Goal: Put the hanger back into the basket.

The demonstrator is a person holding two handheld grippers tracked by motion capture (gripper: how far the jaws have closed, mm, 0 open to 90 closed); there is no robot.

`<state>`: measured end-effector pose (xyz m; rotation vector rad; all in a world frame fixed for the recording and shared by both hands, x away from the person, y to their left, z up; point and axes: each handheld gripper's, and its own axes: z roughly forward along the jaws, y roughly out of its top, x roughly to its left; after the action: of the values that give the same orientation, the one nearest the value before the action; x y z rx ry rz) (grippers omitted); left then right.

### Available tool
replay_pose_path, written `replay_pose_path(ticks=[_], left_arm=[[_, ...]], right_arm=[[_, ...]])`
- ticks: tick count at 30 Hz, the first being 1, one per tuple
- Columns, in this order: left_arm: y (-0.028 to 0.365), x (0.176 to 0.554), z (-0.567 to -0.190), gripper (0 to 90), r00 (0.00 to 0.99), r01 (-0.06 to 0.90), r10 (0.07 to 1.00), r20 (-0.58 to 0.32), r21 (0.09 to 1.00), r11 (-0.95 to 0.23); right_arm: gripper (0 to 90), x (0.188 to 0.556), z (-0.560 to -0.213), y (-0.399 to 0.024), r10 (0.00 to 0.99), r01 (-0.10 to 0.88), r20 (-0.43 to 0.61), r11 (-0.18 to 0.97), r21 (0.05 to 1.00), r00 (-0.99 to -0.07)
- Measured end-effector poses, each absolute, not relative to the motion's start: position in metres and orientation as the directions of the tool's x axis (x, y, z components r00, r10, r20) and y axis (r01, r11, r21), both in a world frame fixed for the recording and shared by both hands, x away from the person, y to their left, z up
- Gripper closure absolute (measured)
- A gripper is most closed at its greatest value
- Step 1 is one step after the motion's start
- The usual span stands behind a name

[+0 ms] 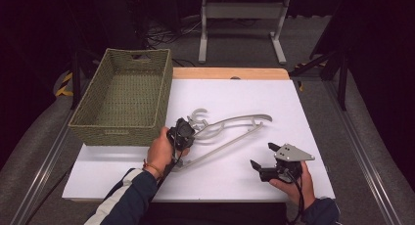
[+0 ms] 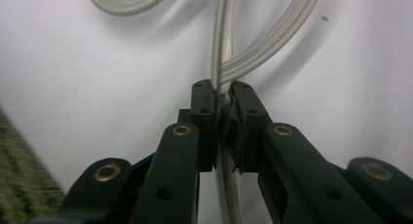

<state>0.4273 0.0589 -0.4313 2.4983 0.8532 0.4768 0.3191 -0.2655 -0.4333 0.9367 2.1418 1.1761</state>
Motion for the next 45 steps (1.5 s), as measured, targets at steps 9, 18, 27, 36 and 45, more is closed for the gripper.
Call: replay_pose_path(ticks=[9,18,27,36,45], left_arm=[[0.069,0.419,-0.404,81.9,0.733,0.444,0.666,0.139,0.645,-0.622],[0.077,0.406,-0.374,81.9,0.733,0.413,0.671,0.109,0.714,-0.566],[0.090,0.402,-0.337,81.9,0.720,0.395,0.688,0.090,0.762,-0.513],[0.105,0.405,-0.315,81.9,0.702,0.396,0.707,0.083,0.781,-0.484],[0.126,0.411,-0.296,81.9,0.669,0.408,0.738,0.090,0.785,-0.466]], right_arm=[[13.5,0.317,-0.431,-0.267,0.774,0.295,-0.131,0.385,0.874,-0.620],[13.4,0.317,-0.431,-0.267,0.776,0.292,-0.135,0.384,0.876,-0.616],[13.4,0.316,-0.431,-0.266,0.775,0.289,-0.136,0.384,0.877,-0.617],[13.4,0.317,-0.430,-0.267,0.780,0.287,-0.135,0.377,0.881,-0.611],[13.4,0.317,-0.431,-0.266,0.778,0.287,-0.136,0.381,0.879,-0.613]])
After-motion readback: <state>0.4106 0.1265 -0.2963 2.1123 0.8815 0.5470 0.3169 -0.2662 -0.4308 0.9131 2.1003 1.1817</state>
